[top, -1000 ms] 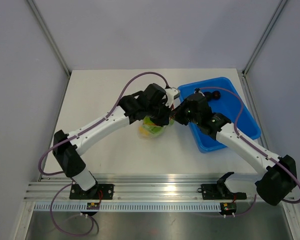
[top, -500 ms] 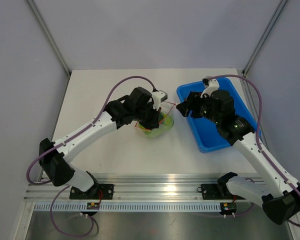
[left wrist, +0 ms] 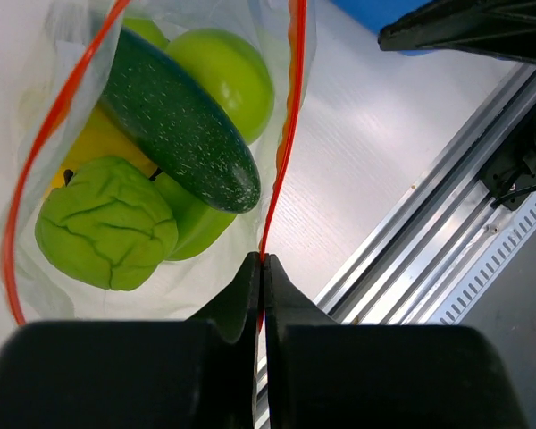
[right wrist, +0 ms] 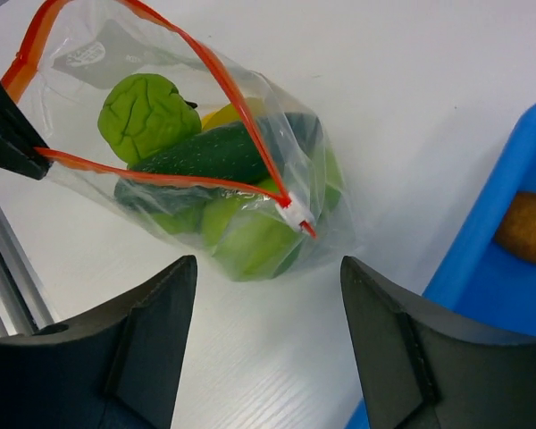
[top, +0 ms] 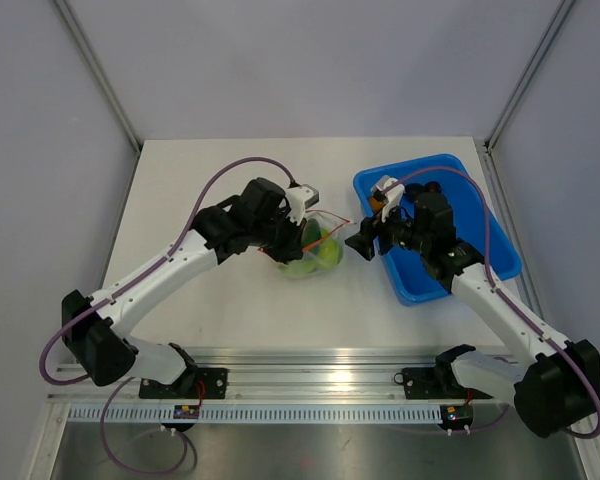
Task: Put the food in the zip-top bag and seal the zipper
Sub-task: Adjust the zipper food storage bag at the center of the board.
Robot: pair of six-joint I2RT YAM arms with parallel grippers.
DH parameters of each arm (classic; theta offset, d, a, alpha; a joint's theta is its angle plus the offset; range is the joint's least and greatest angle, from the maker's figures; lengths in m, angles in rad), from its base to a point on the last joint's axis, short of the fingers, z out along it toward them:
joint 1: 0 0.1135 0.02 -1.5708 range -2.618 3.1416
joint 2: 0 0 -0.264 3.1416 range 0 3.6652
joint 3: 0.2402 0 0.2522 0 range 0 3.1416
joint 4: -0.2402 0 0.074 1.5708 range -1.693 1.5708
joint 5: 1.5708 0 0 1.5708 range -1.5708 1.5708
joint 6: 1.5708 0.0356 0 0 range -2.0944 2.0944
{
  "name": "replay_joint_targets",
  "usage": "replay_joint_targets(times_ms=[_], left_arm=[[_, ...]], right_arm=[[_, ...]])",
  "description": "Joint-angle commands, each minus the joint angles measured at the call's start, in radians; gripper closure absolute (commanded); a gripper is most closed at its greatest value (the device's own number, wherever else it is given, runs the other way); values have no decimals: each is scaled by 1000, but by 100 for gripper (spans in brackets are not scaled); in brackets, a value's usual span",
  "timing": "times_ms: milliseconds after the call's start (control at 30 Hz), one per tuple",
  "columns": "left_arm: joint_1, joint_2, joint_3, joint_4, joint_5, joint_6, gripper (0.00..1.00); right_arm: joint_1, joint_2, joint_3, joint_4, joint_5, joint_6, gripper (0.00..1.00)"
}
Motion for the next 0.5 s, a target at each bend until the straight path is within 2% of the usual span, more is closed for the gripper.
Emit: replay_joint_targets(times_ms=[0, 233, 467], left_arm=[[7, -48, -8, 29, 29, 19, 100], [9, -49, 16, 18, 26, 24, 100], [9, -46, 16, 18, 33, 13, 100]], right_arm=[[-31, 64, 21, 155, -181, -92, 28], [-34, 131, 40, 198, -259, -92, 31], [-33, 157, 43, 261, -258, -45, 45]])
